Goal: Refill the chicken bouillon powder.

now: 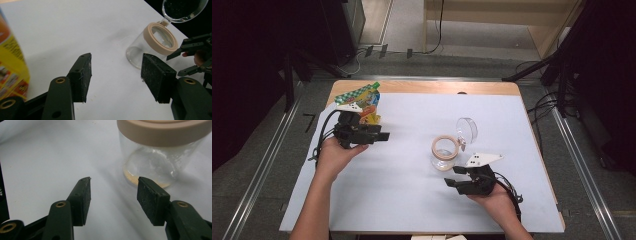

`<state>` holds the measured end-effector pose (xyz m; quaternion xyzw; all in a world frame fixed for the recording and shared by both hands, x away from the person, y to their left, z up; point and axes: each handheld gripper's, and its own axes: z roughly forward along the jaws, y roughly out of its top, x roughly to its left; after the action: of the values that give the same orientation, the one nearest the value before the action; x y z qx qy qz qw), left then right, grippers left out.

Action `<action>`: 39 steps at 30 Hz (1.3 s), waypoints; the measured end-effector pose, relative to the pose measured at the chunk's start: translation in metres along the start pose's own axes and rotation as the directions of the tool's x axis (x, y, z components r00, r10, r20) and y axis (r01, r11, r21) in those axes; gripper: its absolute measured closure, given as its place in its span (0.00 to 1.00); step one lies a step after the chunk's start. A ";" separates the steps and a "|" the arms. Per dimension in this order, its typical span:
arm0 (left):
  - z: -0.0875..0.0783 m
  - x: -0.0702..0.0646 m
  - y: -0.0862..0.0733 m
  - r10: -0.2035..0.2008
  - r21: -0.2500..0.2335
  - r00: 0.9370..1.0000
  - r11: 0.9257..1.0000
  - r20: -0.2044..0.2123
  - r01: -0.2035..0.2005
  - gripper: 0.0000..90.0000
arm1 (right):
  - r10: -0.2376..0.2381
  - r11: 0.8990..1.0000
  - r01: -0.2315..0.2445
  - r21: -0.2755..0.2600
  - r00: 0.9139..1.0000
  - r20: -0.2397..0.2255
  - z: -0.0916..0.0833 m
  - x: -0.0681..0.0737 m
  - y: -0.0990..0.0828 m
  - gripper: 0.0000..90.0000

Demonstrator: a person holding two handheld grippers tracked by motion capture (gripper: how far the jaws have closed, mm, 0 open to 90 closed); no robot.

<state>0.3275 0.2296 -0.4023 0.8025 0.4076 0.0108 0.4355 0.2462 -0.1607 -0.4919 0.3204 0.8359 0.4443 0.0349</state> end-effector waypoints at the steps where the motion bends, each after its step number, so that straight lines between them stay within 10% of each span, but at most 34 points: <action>1: -0.004 0.002 -0.002 -0.003 -0.005 1.000 1.000 -0.010 0.003 0.47 | -0.002 1.000 0.002 0.002 1.000 -0.004 0.001 0.000 0.001 0.51; 24: -0.055 0.060 -0.025 -0.127 -0.060 0.978 0.991 -0.167 0.119 0.46 | -0.049 0.998 0.051 0.034 0.998 -0.049 0.014 0.011 0.005 0.51; 39: -0.064 0.080 -0.021 -0.154 -0.087 0.978 0.986 -0.142 0.143 0.47 | -0.036 0.999 0.036 0.037 0.999 -0.013 0.005 0.011 -0.004 0.51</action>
<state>0.3436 0.3326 -0.4040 0.7496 0.4972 0.0533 0.4337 0.2367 -0.1521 -0.4956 0.3034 0.8499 0.4297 0.0318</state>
